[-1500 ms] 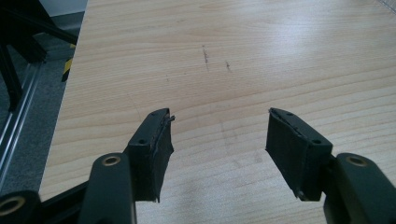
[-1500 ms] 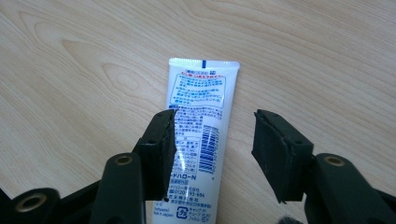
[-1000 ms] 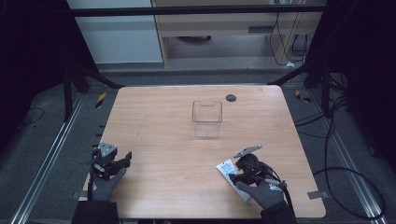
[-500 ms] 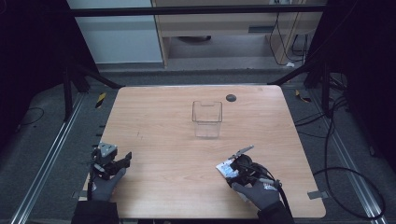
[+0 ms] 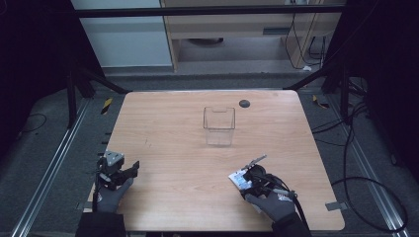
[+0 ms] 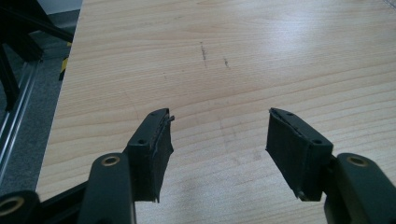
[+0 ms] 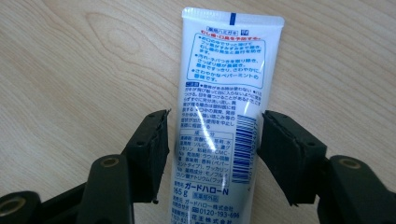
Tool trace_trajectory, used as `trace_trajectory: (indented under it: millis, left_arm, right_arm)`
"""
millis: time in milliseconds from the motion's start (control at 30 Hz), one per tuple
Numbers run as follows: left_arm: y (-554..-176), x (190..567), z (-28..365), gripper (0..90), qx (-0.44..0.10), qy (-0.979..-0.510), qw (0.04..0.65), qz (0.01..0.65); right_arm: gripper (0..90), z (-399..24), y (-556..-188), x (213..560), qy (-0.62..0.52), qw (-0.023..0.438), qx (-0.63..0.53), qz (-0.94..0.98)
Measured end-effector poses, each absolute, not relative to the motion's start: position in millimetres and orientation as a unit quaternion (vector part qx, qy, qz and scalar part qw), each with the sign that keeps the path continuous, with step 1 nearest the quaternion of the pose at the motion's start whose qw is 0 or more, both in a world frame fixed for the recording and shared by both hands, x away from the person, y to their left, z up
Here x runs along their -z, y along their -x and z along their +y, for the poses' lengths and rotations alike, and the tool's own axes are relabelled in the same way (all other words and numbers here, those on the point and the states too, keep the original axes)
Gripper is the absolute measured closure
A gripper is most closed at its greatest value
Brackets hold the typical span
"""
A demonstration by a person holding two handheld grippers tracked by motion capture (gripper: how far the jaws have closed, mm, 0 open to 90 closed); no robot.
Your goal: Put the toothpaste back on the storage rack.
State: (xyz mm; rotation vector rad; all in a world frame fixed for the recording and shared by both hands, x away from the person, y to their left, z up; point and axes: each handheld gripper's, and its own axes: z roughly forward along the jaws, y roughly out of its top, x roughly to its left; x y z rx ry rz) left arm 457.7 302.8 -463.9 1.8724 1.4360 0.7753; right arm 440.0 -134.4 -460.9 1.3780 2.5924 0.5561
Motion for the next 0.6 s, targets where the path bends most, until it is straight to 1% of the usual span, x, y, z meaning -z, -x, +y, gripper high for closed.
trace_trajectory:
  millis: [267,400,600]
  left_arm:
    - [-458,464,303,39.5,-0.295,-0.714,0.323,0.547]
    - [-458,464,303,39.5,-0.293,-0.715,0.322,0.547]
    - [-458,464,303,39.5,-0.294,-0.715,0.322,0.547]
  right_arm:
    - [40.7,-134,-442,467,-0.460,0.079,-0.172,0.868]
    - [40.2,-134,-442,471,-0.464,0.072,-0.170,0.866]
    - [42.0,-133,-442,473,-0.468,0.066,-0.165,0.866]
